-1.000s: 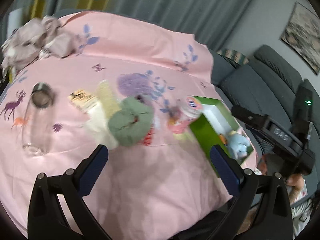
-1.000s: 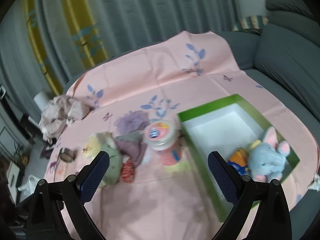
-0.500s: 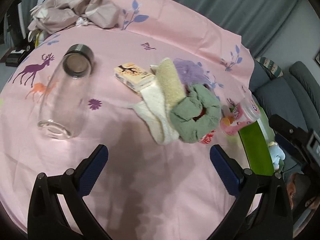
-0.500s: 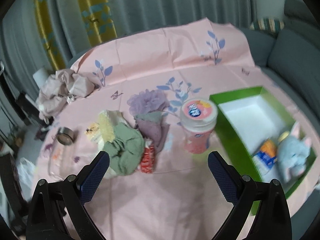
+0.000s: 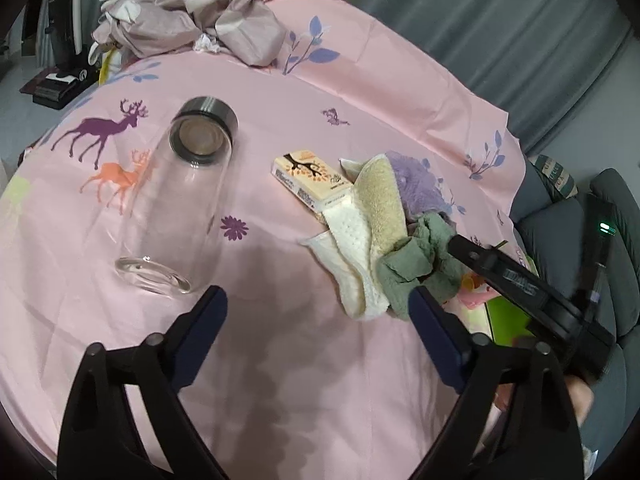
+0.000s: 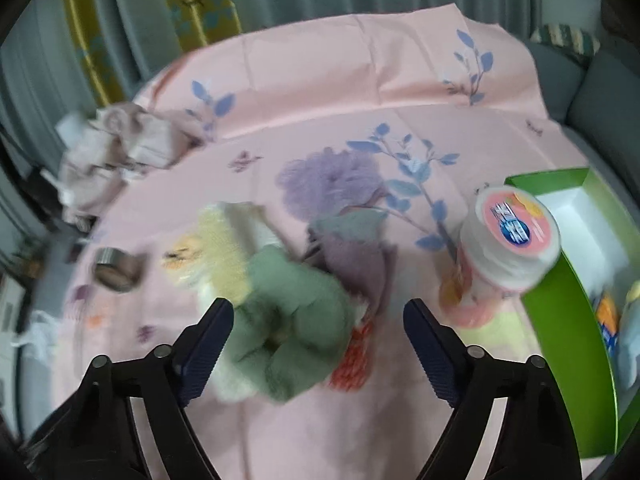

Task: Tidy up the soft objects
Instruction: 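Move the right gripper back to the green towel, then grasp the green towel with the right gripper and lift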

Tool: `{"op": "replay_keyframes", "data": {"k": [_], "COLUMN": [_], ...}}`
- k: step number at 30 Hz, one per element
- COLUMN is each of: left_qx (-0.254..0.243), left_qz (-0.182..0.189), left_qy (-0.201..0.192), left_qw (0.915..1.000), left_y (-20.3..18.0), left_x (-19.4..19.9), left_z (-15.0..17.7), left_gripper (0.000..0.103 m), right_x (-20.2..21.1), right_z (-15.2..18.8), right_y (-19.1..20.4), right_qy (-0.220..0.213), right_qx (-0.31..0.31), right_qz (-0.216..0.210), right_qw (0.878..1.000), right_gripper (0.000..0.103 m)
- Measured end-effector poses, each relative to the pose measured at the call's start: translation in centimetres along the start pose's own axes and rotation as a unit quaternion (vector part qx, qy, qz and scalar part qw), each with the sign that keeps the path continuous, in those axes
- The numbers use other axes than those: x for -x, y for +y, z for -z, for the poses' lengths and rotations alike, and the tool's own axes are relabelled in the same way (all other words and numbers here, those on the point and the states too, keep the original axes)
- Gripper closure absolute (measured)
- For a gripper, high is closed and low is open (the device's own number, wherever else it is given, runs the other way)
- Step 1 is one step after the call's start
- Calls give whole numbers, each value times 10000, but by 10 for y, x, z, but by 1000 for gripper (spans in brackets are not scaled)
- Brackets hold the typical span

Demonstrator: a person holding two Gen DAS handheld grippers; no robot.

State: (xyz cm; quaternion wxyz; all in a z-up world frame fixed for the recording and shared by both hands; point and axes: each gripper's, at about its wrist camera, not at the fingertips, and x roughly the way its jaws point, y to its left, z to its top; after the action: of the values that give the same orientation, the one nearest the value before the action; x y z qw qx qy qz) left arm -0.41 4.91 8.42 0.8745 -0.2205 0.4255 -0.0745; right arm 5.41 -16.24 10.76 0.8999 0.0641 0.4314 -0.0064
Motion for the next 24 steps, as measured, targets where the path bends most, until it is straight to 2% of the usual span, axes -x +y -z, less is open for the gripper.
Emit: {"op": "replay_keyframes", "data": {"k": [1,2,3,4,5,7,8,11,15,20,22,24], "left_qx": [-48,-113,-178,-236,-270,-263,-260,-328,-216,-145,-152,-108], "left_qz": [-26,-76,-123,-138,-130,-109,-100,-132,-49,48,122,186], "left_qy": [17,18,23,34,50,109,134,242,315,449,563,681], "left_qw": [10000,9999,9998,9996,9995,9995,9995,9991,9993,9989,9982,9974], "left_y": [0,-1,-3,-4,-5,-6,-7,-10,-8,-10,-13,-13], "left_x": [-2,-3,-4,-5,-7,-10,-10,-13,-12,-13,-15,-19], "left_z": [0,1,2,3,4,5,7,9,11,16,20,22], "left_gripper": [18,19,21,22,22,22,22,22,22,22,22,22], "right_x": [-5,-11,-14,-15,-16,-10,2,30,53,46,47,48], "right_z": [-1,1,2,2,4,3,3,6,14,27,32,36], "right_y": [-1,-2,-3,-4,-5,-6,-10,-16,-18,-10,-6,-4], "right_qy": [21,25,24,24,-7,-32,-106,-254,-31,605,714,681], "right_qx": [19,60,107,138,200,278,209,114,-35,-70,-22,106], "right_qz": [15,-33,-90,-105,-28,-102,-435,-966,-1787,-2226,-2327,-2206], "right_qw": [10000,10000,9999,9998,9998,9996,9988,9949,9839,9730,9699,9729], "right_gripper": [28,46,56,75,84,93,93,93,93,93,93,93]}}
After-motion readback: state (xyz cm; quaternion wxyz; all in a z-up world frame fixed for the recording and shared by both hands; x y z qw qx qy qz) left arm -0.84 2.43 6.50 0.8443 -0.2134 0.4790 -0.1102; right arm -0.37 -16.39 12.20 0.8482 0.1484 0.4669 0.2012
